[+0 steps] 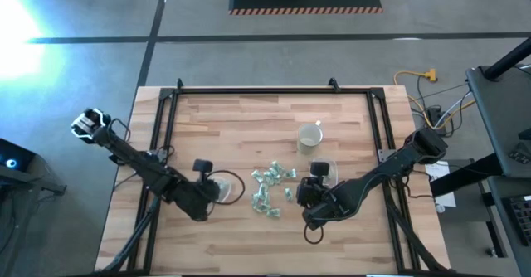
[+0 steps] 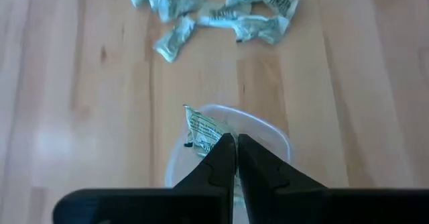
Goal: Pick and place Stevia / Truvia into bins
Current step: Put the stevia packet into the left transparent container, then put the stevia packet into the right transparent container
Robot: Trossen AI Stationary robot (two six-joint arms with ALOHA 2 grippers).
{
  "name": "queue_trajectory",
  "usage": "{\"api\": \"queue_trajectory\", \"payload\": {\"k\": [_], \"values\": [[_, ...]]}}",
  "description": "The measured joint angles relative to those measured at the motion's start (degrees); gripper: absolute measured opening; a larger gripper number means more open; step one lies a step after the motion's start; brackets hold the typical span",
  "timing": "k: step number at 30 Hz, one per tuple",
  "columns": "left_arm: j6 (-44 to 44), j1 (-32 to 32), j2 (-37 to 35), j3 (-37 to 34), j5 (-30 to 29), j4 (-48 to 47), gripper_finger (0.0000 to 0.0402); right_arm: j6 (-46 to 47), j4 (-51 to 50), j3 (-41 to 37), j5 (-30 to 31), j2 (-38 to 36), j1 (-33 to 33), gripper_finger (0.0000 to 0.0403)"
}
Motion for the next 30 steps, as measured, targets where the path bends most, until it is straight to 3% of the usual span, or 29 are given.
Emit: {"api": "queue_trajectory", "payload": {"k": [8,17,30], "values": [[-6.33,0.01,0.15,-3.35,1.37,0.57,0.0000,0.19,0.45,0.00,-0.19,0.00,0.00,0.0057],[-8.66,0.01,0.17,-4.46,2.39,1.64,0.0002,0.20,3.38,-0.13,-4.92,0.00,0.00,0.0057],[-8.71,0.01,0.22,-5.29,2.24,2.28,0.0095,-0.27,6.42,-0.36,-6.11,0.00,0.00,0.0057]]}}
